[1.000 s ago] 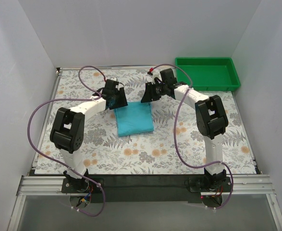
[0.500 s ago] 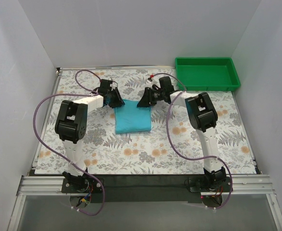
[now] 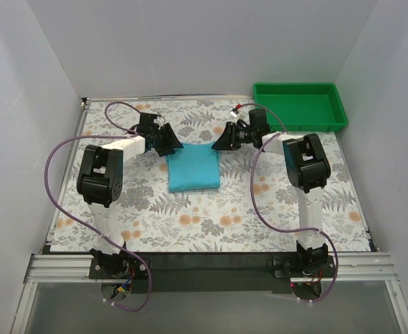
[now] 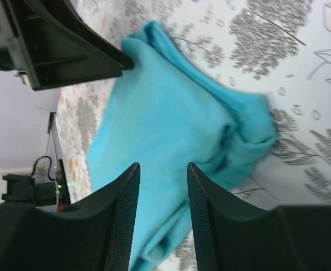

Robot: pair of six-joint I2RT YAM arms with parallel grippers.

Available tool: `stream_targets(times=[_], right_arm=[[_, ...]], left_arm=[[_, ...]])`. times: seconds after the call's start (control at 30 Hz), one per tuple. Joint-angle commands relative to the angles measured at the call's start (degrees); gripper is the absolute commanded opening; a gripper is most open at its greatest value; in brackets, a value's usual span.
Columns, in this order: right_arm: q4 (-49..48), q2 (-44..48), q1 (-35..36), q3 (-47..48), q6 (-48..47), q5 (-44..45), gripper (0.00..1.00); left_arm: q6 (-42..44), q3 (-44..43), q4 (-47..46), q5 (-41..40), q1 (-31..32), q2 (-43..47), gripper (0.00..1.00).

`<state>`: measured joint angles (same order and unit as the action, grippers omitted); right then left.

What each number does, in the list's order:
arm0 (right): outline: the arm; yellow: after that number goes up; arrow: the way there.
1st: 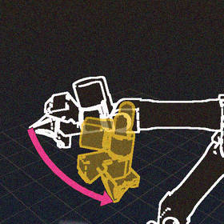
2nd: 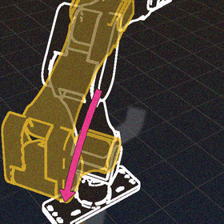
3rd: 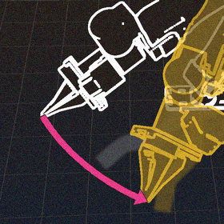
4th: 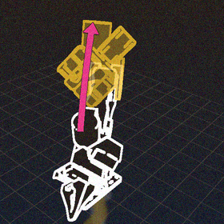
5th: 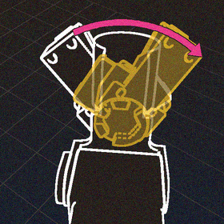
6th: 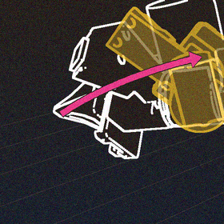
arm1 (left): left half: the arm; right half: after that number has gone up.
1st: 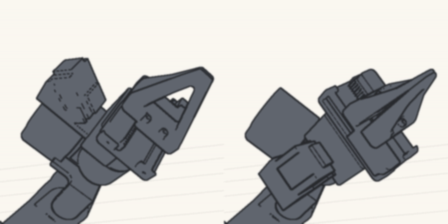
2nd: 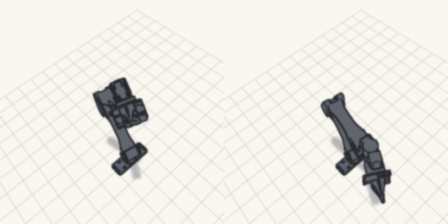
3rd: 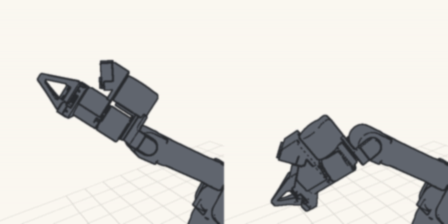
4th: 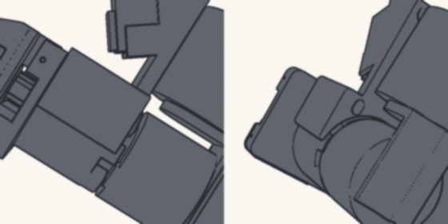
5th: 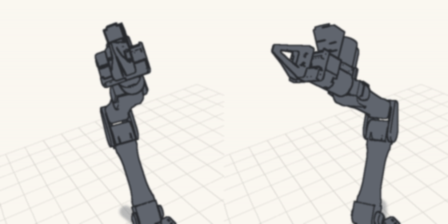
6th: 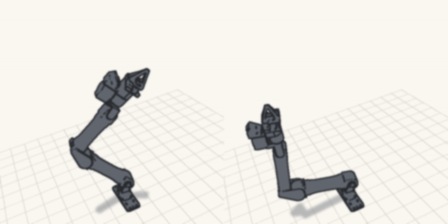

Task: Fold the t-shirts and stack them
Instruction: Fold the tshirt

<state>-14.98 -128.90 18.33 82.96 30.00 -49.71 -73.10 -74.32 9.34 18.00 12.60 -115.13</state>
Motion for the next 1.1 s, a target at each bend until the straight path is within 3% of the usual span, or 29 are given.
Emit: stream_targets(times=[0.0,0.2,0.4,0.43,0.47,0.57,0.6,0.7,0.87,1.07], right_arm=[[-1.1,9.1,0.9,-2.0,1.5,0.2,0.39],[-1.5,18.5,6.4,-10.1,2.9,-0.6,0.35],[-5.3,22.1,13.3,-18.8,4.2,-0.5,0.25],[-5.9,21.4,14.5,-19.6,4.4,-0.2,0.24],[-7.7,20.9,14.9,-20.4,4.5,0.0,0.21],[-10.1,17.3,14.9,-23.0,4.4,0.6,0.20],[-10.9,14.5,14.6,-23.4,4.3,0.6,0.19],[-13.1,9.7,13.3,-25.2,3.8,-0.4,0.17],[-14.4,8.0,9.6,-31.7,2.1,1.1,0.16],[-13.4,18.0,8.3,-34.4,2.1,0.3,0.16]], left_arm=[[-1.5,-2.1,5.4,2.6,-0.3,6.9,0.49],[-5.5,7.3,7.4,2.1,1.0,20.4,0.53],[-8.5,19.5,5.2,3.3,6.2,27.1,0.38],[-8.9,21.8,4.6,2.8,7.3,26.8,0.36],[-9.5,22.9,3.9,2.7,7.6,26.5,0.28],[-10.7,26.6,1.5,1.1,7.8,23.8,0.22],[-11.0,27.5,1.3,-2.0,7.7,23.2,0.15],[-12.1,30.0,1.0,-5.3,7.7,20.6,0.07],[-14.5,36.1,1.6,-8.2,7.3,22.3,0.02],[-11.2,36.0,6.8,-11.7,7.4,33.4,0.09]])
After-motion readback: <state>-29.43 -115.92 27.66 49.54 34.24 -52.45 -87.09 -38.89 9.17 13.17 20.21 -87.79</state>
